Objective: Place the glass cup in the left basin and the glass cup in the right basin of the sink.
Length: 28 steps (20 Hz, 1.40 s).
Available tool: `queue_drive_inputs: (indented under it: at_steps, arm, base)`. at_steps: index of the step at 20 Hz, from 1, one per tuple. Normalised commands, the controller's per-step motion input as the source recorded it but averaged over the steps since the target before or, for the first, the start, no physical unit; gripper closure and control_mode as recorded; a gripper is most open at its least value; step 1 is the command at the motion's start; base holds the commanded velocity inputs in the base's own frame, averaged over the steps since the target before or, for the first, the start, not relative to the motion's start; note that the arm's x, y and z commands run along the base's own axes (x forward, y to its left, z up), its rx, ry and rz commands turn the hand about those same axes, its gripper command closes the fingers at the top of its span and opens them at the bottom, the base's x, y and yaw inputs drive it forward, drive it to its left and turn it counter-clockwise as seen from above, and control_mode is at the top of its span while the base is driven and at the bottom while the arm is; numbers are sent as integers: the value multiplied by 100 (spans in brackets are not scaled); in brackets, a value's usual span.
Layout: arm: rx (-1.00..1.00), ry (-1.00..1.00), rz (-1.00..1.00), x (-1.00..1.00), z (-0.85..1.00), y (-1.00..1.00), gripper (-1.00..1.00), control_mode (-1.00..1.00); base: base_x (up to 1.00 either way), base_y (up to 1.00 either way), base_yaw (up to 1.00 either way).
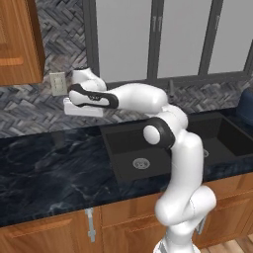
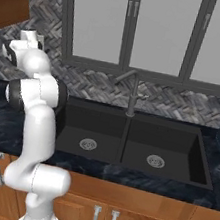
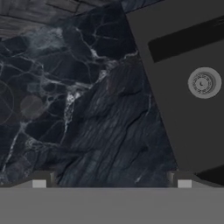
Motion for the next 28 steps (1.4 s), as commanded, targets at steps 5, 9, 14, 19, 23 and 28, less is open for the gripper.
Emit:
queue_drive_inputs:
  at_steps: [5, 9, 14, 19, 23, 28]
  arm:
    - [0, 5, 4, 1, -21, 28, -100, -100]
    - [0, 4, 4, 0, -23, 25, -100, -100]
    - [0, 0, 1, 4, -12, 18, -100, -100]
    - [0, 0, 0, 17, -5, 9, -100, -100]
    - [0, 0, 0, 17, -9, 17, -100, -100]
    - [0, 0, 0, 10, -14, 19, -100, -100]
  base:
    - [0, 0, 0]
    - [0, 0, 0]
    - [0, 0, 0]
    - [0, 0, 0]
    - [0, 0, 0]
    - [0, 0, 0]
